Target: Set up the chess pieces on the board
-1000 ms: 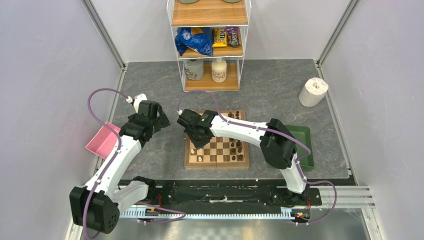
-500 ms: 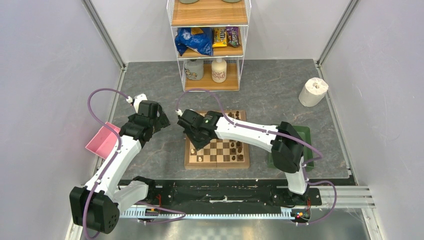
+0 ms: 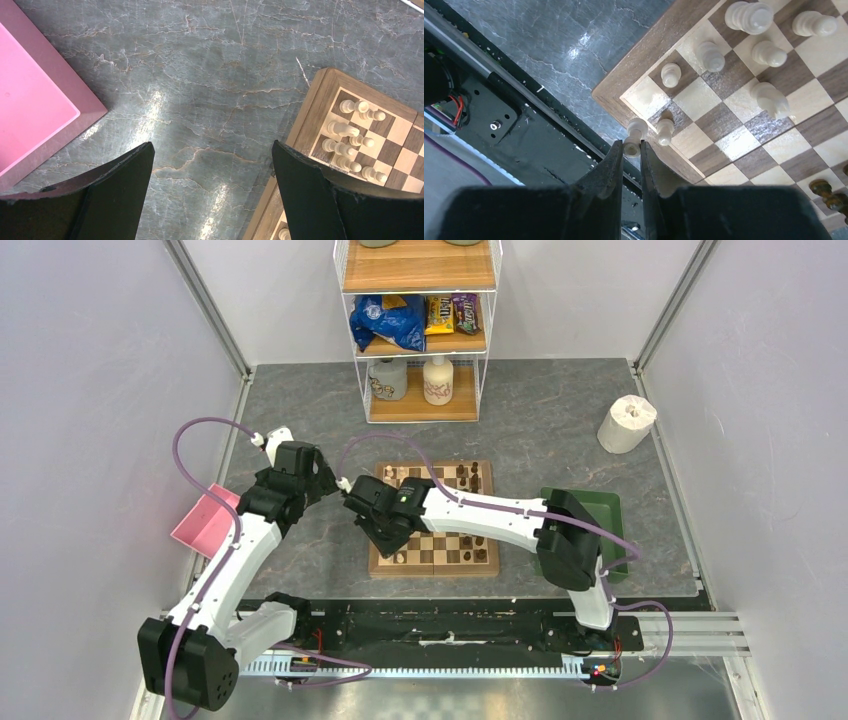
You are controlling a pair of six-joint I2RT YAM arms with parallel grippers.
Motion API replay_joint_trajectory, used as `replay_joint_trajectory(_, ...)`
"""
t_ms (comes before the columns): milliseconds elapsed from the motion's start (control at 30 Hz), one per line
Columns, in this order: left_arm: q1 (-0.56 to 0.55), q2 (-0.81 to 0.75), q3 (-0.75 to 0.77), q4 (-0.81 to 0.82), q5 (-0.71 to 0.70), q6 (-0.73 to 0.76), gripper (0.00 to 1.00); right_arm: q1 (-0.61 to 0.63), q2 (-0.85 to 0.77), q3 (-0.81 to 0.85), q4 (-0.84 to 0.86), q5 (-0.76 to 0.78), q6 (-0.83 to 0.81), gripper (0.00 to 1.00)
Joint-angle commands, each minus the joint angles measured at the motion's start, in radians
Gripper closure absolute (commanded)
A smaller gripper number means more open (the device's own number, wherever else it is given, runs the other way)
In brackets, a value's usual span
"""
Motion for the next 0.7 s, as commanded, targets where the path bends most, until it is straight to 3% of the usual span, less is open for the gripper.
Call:
replay_joint_trajectory(0,0.005,-0.016,-0.006,0.025,-0.004,-0.029,0.05,0.007,0.039,0.016,0.039,0.005,-0.028,0.81)
replay_joint_trajectory(667,0.005,0.003,-0.007,0.029,-0.010,-0.029,0.05,0.007,0.086,0.018,0.078,0.016,-0.055,0.78)
